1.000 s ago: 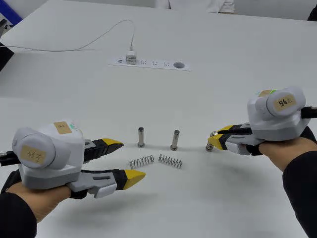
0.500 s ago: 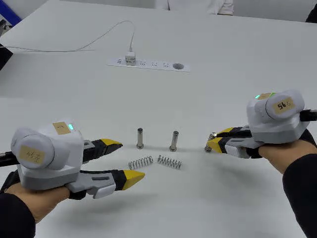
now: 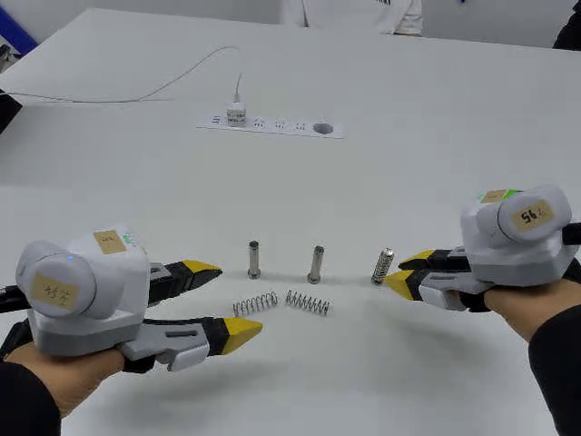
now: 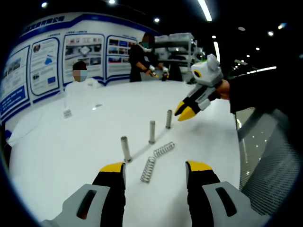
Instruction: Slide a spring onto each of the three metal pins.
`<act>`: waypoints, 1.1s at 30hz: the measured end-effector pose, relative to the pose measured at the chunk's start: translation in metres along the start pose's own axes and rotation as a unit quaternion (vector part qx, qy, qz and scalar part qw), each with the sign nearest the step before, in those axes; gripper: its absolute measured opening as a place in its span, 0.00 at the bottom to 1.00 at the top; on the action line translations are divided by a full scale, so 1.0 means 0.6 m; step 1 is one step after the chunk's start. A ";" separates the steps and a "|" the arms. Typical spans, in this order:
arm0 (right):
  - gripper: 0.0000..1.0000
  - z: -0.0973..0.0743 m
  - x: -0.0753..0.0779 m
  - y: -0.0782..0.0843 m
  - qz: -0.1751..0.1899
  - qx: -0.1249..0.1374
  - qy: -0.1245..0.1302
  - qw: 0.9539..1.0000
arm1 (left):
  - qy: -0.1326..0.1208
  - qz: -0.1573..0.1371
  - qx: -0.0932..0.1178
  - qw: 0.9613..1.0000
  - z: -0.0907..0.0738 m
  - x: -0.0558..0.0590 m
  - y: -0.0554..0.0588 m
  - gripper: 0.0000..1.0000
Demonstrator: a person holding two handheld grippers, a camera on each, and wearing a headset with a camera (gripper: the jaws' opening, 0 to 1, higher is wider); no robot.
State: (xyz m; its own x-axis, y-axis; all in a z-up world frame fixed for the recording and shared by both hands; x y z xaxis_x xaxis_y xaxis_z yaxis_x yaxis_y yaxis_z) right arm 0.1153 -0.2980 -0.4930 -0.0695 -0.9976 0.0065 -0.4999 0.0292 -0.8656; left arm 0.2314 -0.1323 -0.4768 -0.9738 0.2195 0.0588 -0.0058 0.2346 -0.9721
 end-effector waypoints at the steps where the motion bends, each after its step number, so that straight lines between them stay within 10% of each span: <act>1: 0.18 -0.002 -0.003 0.001 0.000 0.000 -0.001 1.000 | 0.000 0.000 0.000 1.000 0.000 0.000 0.000 0.52; 33: 0.18 0.036 -0.110 -0.022 -0.030 0.009 -0.080 0.996 | -0.002 0.004 0.006 1.000 0.002 0.001 -0.007 0.51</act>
State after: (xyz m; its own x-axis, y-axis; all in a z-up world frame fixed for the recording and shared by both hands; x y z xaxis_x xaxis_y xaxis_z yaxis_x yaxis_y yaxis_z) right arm 0.1453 -0.2339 -0.4927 0.0981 -0.9950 -0.0203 -0.4831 -0.0298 -0.8750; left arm 0.2308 -0.1340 -0.4731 -0.9747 0.2180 0.0505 -0.0010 0.2214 -0.9752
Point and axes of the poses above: the centre of the closed fingertips' face, and the gripper's own axes: z roughly forward along the fingers, x roughly to its right, y roughly out of its underside, the point moved 2 cm from there along -z, roughly backward along the fingers, and after that the axes turned 12 degrees about x, right-handed, at the moved point
